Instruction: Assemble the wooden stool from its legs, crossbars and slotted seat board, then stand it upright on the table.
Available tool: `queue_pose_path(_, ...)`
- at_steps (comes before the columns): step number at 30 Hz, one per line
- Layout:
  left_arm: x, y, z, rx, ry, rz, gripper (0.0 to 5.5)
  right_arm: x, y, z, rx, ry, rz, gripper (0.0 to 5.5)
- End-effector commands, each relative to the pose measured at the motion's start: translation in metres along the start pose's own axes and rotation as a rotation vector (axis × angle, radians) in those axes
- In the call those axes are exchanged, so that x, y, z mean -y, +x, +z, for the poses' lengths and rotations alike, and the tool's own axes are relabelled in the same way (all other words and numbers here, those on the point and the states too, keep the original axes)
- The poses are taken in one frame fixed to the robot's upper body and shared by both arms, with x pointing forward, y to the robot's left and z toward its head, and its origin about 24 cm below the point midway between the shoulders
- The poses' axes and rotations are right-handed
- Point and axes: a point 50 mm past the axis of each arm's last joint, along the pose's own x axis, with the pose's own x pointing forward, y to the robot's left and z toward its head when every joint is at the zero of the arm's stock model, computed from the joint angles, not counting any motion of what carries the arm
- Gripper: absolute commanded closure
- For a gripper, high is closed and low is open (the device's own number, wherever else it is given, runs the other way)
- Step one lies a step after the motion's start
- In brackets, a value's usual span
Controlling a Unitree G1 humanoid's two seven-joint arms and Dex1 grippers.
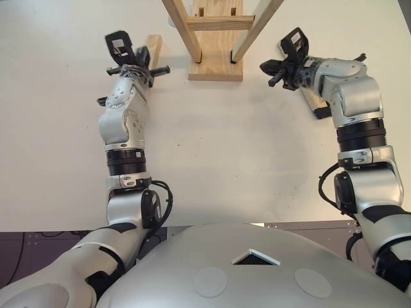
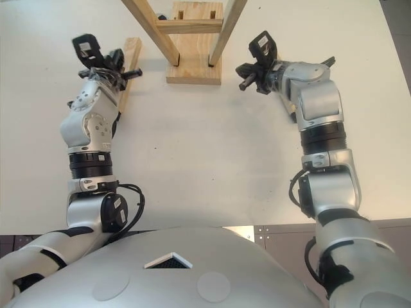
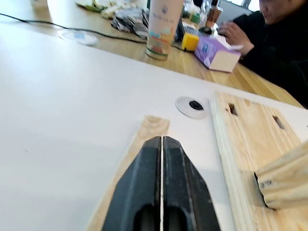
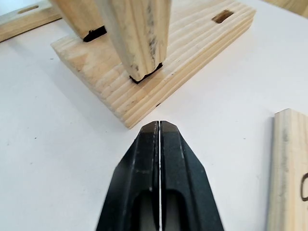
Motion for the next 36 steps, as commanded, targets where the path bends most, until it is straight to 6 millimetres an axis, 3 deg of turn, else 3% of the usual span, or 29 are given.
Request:
queue_pose_path(1,0.003,-0.016,0.072,0.385,-0.09,-0.013,5.5,0.008,-0.004,0.032,0.264,0.076,-0.221,5.49)
queue_pose_path(3,0.021,-0.032,0.11,0.55,-0.111,-0.111,5.5,0.013,-0.007,0.041,0.351,0.132,-0.332,5.49)
queue_pose_path(5,0.057,-0.047,0.138,0.586,-0.071,-0.281,5.5,0.014,-0.007,0.045,0.395,0.166,-0.401,5.49)
queue_pose_path(7,0.102,-0.061,0.147,0.519,-0.043,-0.489,5.5,0.013,-0.004,0.046,0.406,0.186,-0.434,5.49)
queue_pose_path(9,0.13,-0.069,0.14,0.422,-0.055,-0.61,5.5,0.011,-0.001,0.046,0.406,0.202,-0.449,5.49)
queue_pose_path(12,0.154,-0.06,0.097,0.177,-0.047,-0.654,5.5,0.001,0.007,0.049,0.413,0.193,-0.437,5.49)
queue_pose_path(17,0.151,-0.042,0.056,0.019,-0.054,-0.578,5.5,-0.019,0.015,0.054,0.416,0.125,-0.38,5.49)
queue_pose_path(18,0.149,-0.036,0.044,-0.024,-0.052,-0.559,5.5,-0.021,0.016,0.055,0.419,0.118,-0.369,5.49)
queue_pose_path(23,0.11,0.001,-0.066,-0.405,0.012,-0.342,5.5,-0.034,0.023,0.066,0.443,0.1,-0.316,5.49)
queue_pose_path(25,0.102,0.004,-0.077,-0.425,0.014,-0.307,5.5,-0.038,0.025,0.071,0.449,0.085,-0.294,5.49)
queue_pose_path(31,0.109,0.007,-0.073,-0.403,0.018,-0.348,5.5,-0.041,0.024,0.076,0.47,0.024,-0.283,5.49)
queue_pose_path(32,0.113,0.005,-0.065,-0.351,0.004,-0.383,5.5,-0.041,0.024,0.077,0.473,0.011,-0.282,5.49)
queue_pose_path(34,0.119,0.002,-0.031,-0.123,-0.03,-0.436,5.5,-0.039,0.024,0.076,0.468,0.008,-0.294,5.49)
queue_pose_path(36,0.116,-0.017,0.036,0.24,-0.123,-0.492,5.5,-0.03,0.022,0.072,0.454,0.027,-0.332,5.49)
